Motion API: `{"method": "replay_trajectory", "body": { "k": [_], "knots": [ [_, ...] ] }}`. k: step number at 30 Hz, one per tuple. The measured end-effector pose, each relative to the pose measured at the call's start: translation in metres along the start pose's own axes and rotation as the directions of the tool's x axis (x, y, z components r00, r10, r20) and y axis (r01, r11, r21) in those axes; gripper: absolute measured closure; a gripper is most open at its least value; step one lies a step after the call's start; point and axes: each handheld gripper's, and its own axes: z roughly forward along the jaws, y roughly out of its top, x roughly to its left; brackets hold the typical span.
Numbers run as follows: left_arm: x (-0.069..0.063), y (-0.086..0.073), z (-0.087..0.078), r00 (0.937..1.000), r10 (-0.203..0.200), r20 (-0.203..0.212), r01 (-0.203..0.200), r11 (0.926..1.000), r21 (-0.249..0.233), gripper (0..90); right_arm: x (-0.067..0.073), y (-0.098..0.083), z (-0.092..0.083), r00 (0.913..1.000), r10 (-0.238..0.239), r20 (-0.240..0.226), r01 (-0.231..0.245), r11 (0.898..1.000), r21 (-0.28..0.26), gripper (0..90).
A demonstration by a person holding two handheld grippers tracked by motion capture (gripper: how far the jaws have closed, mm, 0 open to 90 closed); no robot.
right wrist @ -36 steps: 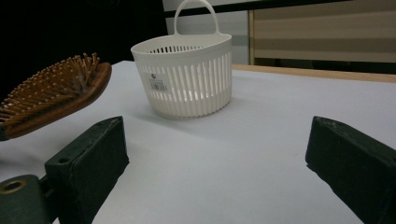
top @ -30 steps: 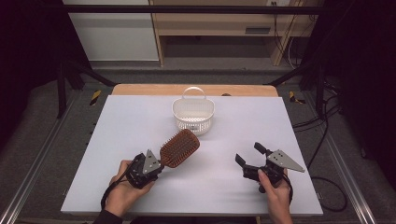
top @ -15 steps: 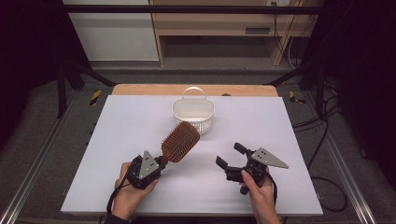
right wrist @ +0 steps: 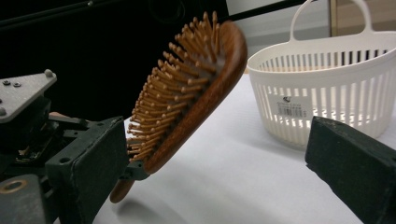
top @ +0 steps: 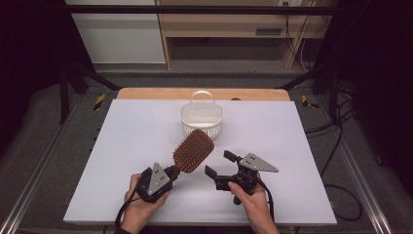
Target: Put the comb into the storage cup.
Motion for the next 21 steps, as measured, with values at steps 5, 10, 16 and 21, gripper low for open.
{"method": "replay_trajectory", "body": {
  "k": [5, 10, 16, 21],
  "knots": [
    [-0.002, -0.002, 0.001, 1.0000, 0.004, 0.004, -0.004, 1.0000, 0.000, 72.4, 0.000, -0.003, 0.010, 0.9993, 0.033, -0.016, -0.033, 0.999, 0.012, 5.3],
    [-0.006, 0.000, 0.000, 0.9999, 0.014, 0.000, -0.014, 0.9999, -0.010, 72.4, 0.002, -0.004, 0.016, 0.9982, 0.053, -0.029, -0.052, 0.999, 0.011, 5.4],
    [-0.006, 0.000, -0.002, 1.0000, 0.001, 0.000, -0.001, 0.9998, -0.020, 72.4, 0.003, -0.003, 0.022, 0.9957, 0.082, -0.044, -0.082, 0.997, 0.014, 5.9],
    [-0.007, 0.000, -0.002, 1.0000, 0.001, -0.001, -0.001, 0.9997, -0.025, 72.4, 0.005, 0.000, 0.025, 0.9924, 0.106, -0.063, -0.106, 0.994, 0.007, 6.6]
  ]
}}
